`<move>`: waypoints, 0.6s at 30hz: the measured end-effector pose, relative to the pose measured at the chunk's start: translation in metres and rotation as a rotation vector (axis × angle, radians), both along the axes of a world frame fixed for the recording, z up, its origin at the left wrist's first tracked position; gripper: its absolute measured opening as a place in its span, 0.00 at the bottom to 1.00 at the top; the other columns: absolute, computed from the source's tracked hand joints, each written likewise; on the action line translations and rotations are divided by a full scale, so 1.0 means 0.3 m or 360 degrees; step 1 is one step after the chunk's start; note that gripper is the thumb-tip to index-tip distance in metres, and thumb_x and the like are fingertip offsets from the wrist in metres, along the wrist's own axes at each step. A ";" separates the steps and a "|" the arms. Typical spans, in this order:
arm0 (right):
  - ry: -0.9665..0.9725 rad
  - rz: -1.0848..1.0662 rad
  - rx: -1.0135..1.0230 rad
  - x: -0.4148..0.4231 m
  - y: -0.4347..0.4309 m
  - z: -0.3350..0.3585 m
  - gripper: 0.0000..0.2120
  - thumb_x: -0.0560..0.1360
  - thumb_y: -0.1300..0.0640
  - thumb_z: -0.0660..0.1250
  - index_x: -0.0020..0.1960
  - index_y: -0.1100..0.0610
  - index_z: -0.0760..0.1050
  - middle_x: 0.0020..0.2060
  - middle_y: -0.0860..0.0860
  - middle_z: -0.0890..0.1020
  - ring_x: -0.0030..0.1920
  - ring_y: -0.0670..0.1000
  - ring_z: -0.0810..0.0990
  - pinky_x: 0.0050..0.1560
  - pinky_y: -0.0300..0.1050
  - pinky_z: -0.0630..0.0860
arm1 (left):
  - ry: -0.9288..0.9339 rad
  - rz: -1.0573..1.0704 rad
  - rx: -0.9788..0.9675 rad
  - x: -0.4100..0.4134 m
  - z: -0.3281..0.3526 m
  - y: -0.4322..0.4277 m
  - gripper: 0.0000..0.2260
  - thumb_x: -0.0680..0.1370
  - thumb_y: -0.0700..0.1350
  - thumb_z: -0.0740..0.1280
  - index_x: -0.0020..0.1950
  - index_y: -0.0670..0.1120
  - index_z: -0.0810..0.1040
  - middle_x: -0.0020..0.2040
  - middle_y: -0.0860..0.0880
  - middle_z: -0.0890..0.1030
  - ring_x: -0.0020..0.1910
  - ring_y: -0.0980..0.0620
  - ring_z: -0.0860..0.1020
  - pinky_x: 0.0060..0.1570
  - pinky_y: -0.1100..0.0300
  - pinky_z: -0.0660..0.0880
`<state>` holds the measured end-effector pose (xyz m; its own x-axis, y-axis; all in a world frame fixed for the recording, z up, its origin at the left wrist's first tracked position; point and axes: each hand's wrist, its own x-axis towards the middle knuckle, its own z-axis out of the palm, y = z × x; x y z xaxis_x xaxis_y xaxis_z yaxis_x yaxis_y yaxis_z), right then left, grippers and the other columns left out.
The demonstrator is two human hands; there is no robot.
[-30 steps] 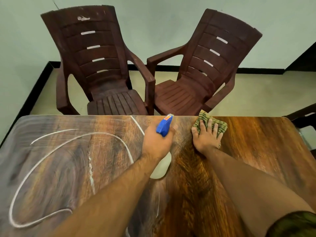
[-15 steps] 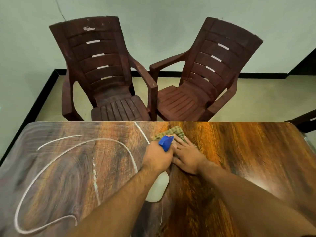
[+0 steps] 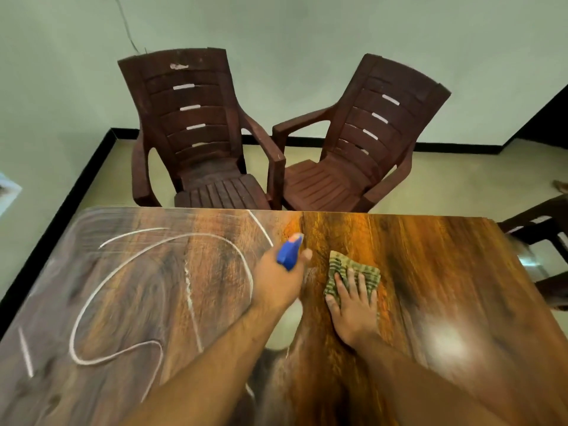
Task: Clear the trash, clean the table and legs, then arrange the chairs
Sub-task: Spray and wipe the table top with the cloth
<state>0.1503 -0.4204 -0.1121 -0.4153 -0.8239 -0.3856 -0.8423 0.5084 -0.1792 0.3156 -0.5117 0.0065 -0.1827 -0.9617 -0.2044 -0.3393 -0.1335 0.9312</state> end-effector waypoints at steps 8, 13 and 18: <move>-0.0111 0.0042 -0.0013 0.086 0.240 0.002 0.29 0.83 0.38 0.42 0.81 0.45 0.43 0.80 0.48 0.37 0.79 0.53 0.33 0.77 0.57 0.34 | -0.0473 -0.0136 0.0267 0.083 -0.172 0.271 0.17 0.78 0.53 0.70 0.36 0.47 0.68 0.29 0.52 0.69 0.28 0.49 0.71 0.30 0.59 0.64; -0.0103 0.0129 -0.0005 0.151 0.447 0.013 0.29 0.83 0.38 0.41 0.81 0.44 0.41 0.79 0.46 0.36 0.78 0.51 0.32 0.75 0.55 0.31 | -0.0503 0.0007 0.0416 0.203 -0.263 0.488 0.15 0.78 0.50 0.69 0.36 0.46 0.70 0.28 0.50 0.70 0.26 0.54 0.67 0.28 0.59 0.63; -0.0162 0.0133 0.0028 0.222 0.641 0.037 0.28 0.83 0.39 0.42 0.81 0.44 0.41 0.79 0.47 0.36 0.78 0.51 0.31 0.76 0.56 0.32 | -0.0432 -0.0183 0.0408 0.258 -0.264 0.719 0.11 0.77 0.47 0.70 0.39 0.47 0.72 0.29 0.52 0.70 0.27 0.56 0.68 0.28 0.64 0.65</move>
